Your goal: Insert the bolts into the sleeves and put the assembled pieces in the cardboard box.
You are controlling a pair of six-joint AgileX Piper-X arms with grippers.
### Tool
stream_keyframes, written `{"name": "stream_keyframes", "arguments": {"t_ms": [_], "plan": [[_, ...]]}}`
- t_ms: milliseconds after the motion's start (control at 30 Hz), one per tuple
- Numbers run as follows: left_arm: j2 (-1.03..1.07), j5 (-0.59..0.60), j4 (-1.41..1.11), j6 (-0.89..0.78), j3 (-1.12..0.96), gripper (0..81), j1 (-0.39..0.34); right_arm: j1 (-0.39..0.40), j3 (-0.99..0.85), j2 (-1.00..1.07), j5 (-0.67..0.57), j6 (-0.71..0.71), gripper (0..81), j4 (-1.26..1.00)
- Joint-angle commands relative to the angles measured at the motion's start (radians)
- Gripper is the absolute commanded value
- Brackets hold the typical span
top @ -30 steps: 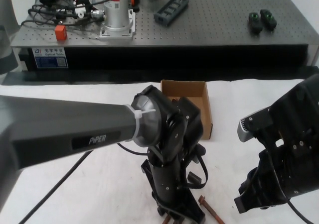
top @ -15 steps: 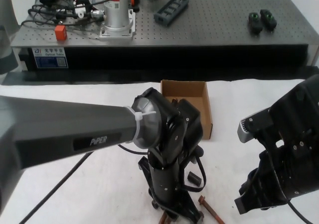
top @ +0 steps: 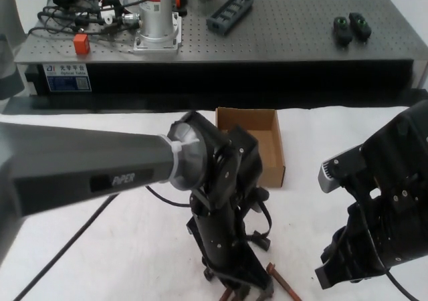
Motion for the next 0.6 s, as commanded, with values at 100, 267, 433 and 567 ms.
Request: {"name": "stream_keyframes", "arguments": {"t_ms": [100,267,433,567], "plan": [[-0.058,-0.063,-0.05,0.023,-0.004,27.3,0.01,0.0,-0.001,-0.012,-0.002,-0.012,3.4,0.0],[-0.05,-0.08,-0.05,0.024,0.018,27.3,0.01,0.0,-0.001,-0.012,-0.002,-0.012,3.4,0.0],[-0.05,-0.08,-0.053,0.038,0.065,27.3,0.01,0.0,-0.001,-0.012,-0.002,-0.012,3.4,0.0],[-0.05,-0.08,-0.098,0.038,0.107,27.3,0.01,0.0,-0.001,-0.012,-0.002,-0.012,3.4,0.0]]}}
